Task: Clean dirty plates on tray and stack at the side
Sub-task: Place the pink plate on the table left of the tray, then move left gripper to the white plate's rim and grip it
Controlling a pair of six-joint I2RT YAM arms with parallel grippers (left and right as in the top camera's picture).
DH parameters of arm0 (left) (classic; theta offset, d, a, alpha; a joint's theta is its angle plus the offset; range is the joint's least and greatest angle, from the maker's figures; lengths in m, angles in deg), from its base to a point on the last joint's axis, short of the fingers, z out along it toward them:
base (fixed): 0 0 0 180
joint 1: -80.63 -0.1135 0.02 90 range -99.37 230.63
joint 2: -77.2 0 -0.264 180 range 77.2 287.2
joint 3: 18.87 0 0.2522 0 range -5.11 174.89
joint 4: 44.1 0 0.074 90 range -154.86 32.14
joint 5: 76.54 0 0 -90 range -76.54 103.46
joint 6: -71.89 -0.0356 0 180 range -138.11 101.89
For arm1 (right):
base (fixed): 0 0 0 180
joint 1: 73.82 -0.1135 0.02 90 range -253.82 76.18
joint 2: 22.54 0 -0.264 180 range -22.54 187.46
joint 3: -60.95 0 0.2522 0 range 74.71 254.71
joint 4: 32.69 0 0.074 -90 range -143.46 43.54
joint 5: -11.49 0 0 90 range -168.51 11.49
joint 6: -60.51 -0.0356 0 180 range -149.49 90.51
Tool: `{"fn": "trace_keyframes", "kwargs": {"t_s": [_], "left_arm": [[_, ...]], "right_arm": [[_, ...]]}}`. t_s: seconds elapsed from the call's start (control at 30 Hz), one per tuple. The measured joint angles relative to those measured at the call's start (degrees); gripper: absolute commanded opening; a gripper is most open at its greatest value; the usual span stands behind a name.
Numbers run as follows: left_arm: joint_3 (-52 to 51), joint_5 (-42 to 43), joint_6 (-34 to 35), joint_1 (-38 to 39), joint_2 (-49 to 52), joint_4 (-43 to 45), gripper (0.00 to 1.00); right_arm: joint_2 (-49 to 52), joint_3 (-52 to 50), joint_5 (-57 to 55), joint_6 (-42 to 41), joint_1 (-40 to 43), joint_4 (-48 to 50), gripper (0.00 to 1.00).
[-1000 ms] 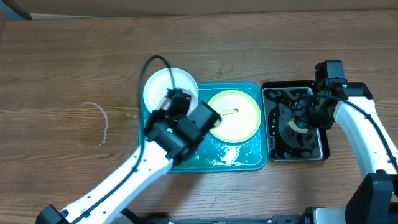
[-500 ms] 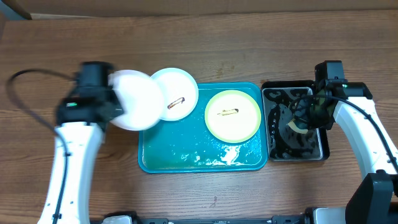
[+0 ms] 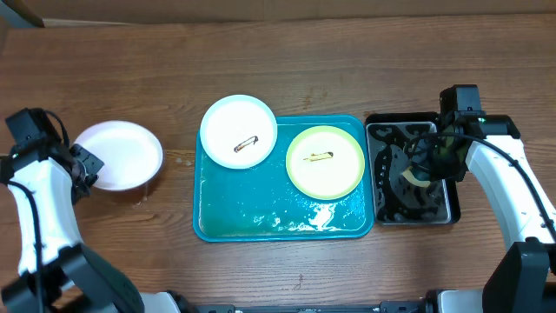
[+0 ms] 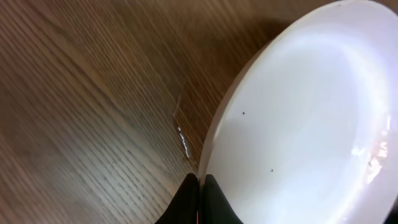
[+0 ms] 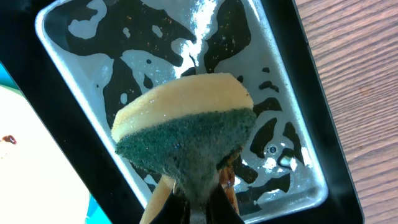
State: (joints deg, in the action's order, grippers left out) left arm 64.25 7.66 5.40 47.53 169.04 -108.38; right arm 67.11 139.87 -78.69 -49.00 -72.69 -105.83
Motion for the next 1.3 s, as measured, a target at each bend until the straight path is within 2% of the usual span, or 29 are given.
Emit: {"fn": "trace_keyframes", "kwargs": {"t_s": [0.23, 0.27, 0.3, 0.33, 0.37, 0.4, 0.5, 0.73, 0.83, 0.93, 1.03, 1.13, 1.3], "left_arm": [[0.0, 1.36, 0.11, -0.92, 5.99, 2.12, 0.04], [0.0, 1.42, 0.11, -0.92, 6.23, 2.47, 0.08], [0.0, 1.57, 0.13, -0.92, 6.23, 2.71, 0.19], [0.0, 1.68, -0.04, -0.92, 6.23, 2.89, 0.42], [0.07, 1.88, -0.17, -0.92, 6.23, 3.02, 0.54], [0.2, 2.27, 0.0, -0.92, 6.23, 2.99, 0.61], [1.49, 4.87, -0.87, -0.92, 6.23, 2.21, 0.71], [8.55, 15.23, -5.64, 2.1, 5.03, 2.1, 0.72], [10.14, 20.15, -9.9, 7.19, 3.54, 4.59, 0.7], [10.67, 22.56, -14.82, 14.16, 3.06, 6.51, 0.72], [10.67, 22.43, -18.93, 20.48, 3.72, 7.91, 0.81], [10.69, 19.87, -21.33, 26.6, 5.81, 9.62, 0.82], [10.69, 14.4, -23.39, 32.46, 11.21, 13.33, 0.82]], "right_arm": [[0.0, 0.0, 0.0, 0.04, 0.02, -0.7, 0.04], [0.0, 0.0, -0.02, 0.04, 0.02, -0.76, 0.04], [0.0, 0.0, -0.02, 0.04, 0.02, -0.81, 0.04], [0.0, 0.0, 0.0, 0.02, 0.02, -0.92, 0.04], [0.0, 0.0, 0.0, 0.04, 0.02, -1.09, 0.04], [0.0, 0.0, 0.0, 0.04, 0.02, -1.16, 0.04], [0.0, 0.0, -0.02, 0.04, 0.02, -1.18, 0.04], [0.0, 0.0, -0.02, 0.07, 0.0, -1.27, 0.04], [0.0, 0.0, 0.0, 0.04, 0.0, -1.33, 0.04], [0.0, 0.0, 0.0, 0.04, 0.02, -1.31, 0.04], [0.0, 0.0, -0.02, 0.04, 0.0, -1.33, 0.04], [0.0, 0.0, 0.0, 0.02, 0.02, -1.38, 0.04], [0.0, 0.0, 0.0, 0.04, 0.02, -1.77, 0.04]]}}
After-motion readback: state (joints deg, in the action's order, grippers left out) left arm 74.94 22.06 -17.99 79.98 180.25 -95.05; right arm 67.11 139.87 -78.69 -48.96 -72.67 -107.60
